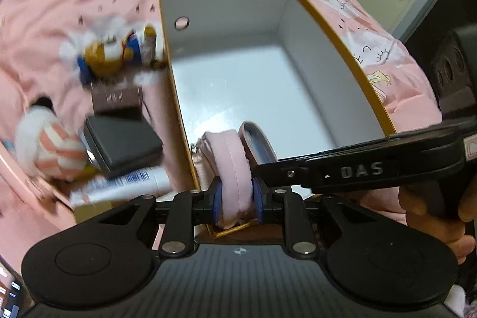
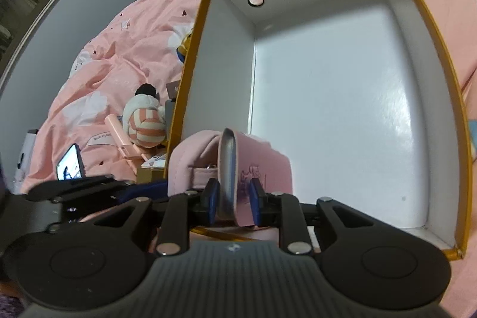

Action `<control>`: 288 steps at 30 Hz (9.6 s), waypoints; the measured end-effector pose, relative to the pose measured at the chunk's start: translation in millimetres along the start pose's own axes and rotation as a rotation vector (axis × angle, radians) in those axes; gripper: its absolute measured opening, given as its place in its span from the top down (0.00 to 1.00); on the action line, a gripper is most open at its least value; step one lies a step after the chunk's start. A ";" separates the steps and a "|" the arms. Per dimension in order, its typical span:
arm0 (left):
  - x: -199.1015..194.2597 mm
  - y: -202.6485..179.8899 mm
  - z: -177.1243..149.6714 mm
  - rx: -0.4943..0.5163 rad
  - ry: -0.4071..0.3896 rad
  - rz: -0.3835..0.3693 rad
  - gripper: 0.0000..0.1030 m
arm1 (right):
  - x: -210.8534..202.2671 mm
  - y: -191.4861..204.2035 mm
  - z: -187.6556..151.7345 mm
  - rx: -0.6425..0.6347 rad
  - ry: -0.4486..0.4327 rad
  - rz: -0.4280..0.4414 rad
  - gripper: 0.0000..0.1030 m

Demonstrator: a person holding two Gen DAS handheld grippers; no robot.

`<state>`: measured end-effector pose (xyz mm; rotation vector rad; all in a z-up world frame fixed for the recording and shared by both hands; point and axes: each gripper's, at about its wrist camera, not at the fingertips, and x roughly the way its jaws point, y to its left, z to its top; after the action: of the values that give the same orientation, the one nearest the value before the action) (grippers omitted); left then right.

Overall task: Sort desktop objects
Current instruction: 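Lower the pink pouch into the box with the left tool while the right tool places the pink cup, then grasp the black case with the left tool while the right tool grasps the small brown box, then carry the black case and brown box over the box with both tools, then lower the black case into the box with the left tool while the right tool lowers the brown box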

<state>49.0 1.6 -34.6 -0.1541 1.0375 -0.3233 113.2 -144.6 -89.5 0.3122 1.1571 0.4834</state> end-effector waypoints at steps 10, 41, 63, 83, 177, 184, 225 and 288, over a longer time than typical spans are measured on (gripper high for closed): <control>-10.6 -1.8 -4.5 0.016 -0.028 0.009 0.66 | 1.5 -8.9 1.9 0.058 0.027 0.075 0.76; -60.3 5.2 -15.4 -0.075 -0.244 0.106 0.44 | -44.1 29.7 -11.7 -0.222 -0.354 -0.106 0.31; -76.7 87.5 -0.3 -0.270 -0.142 0.139 0.44 | -14.2 78.8 11.6 -0.621 -0.218 -0.131 0.28; 4.4 111.8 32.6 -0.266 0.051 0.178 0.48 | 102.4 150.6 66.6 -1.451 0.139 -0.210 0.53; -18.4 -56.6 55.2 0.046 -0.381 0.035 0.62 | -68.7 -9.7 -0.1 -0.254 -0.313 -0.245 0.77; 16.9 -55.3 46.5 0.057 -0.310 0.073 0.62 | -54.8 -17.2 0.7 -0.245 -0.277 -0.300 0.77; 41.5 -40.7 40.8 -0.098 0.007 -0.015 0.63 | -36.6 -22.6 18.1 -0.241 -0.280 -0.279 0.76; -7.4 43.7 -8.5 -0.279 -0.061 -0.130 0.59 | -2.1 -21.5 9.6 -0.087 0.054 -0.117 0.51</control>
<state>46.5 45.4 -44.8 -0.4812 1.0107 -0.2885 125.9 -164.0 -94.5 0.1566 1.1956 0.4401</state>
